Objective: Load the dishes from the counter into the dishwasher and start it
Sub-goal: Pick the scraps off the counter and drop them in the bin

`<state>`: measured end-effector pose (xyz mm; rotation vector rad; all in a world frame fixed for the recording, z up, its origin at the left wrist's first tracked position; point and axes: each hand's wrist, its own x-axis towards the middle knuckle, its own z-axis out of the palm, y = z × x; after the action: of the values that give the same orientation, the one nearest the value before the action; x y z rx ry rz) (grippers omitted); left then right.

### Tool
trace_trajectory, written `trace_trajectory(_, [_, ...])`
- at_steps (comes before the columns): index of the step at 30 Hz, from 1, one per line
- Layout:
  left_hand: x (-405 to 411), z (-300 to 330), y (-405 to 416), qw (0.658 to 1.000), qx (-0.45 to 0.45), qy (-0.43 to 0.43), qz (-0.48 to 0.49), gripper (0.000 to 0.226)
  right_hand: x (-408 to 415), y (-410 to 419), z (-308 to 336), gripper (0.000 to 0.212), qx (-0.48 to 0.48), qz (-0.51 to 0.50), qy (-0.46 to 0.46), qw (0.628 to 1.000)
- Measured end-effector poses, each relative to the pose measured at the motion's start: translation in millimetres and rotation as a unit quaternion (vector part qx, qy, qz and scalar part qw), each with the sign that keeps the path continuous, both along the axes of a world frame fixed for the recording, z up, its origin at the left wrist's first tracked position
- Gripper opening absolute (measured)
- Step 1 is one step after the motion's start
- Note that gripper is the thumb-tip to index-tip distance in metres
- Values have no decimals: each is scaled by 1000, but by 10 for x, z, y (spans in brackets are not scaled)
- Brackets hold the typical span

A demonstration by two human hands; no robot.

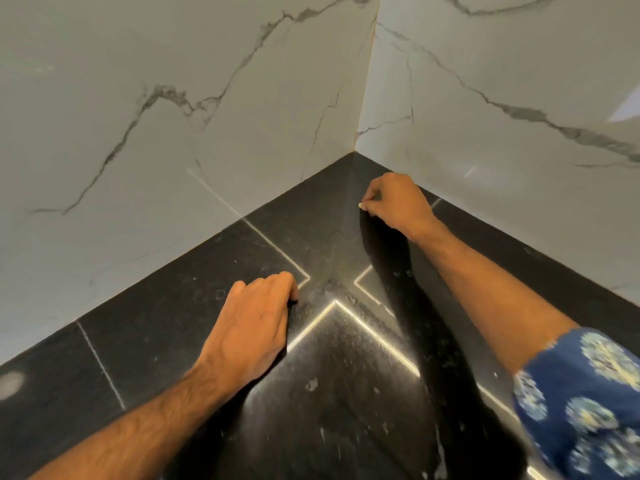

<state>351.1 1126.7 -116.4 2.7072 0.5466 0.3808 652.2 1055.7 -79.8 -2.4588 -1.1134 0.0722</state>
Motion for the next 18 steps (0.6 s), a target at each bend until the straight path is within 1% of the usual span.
trace_trajectory(5, [16,-15,19,1000,10,4,-5,20,-665,-765,166,6,-91,81,66,990])
trace_trajectory(9, [21,-28,26,1000,17,-8,-12,19,-1216,-1224,105,10,-139,106,81,981])
trace_trajectory(14, [10,-13,-12,1000,24,-17,-8,19,-1491,-1473,112,14,-141,125,79,979])
trace_trajectory(18, [-17,14,-55,1000,24,-14,-1,18,-1610,-1579,212,12,-141,151,149,967])
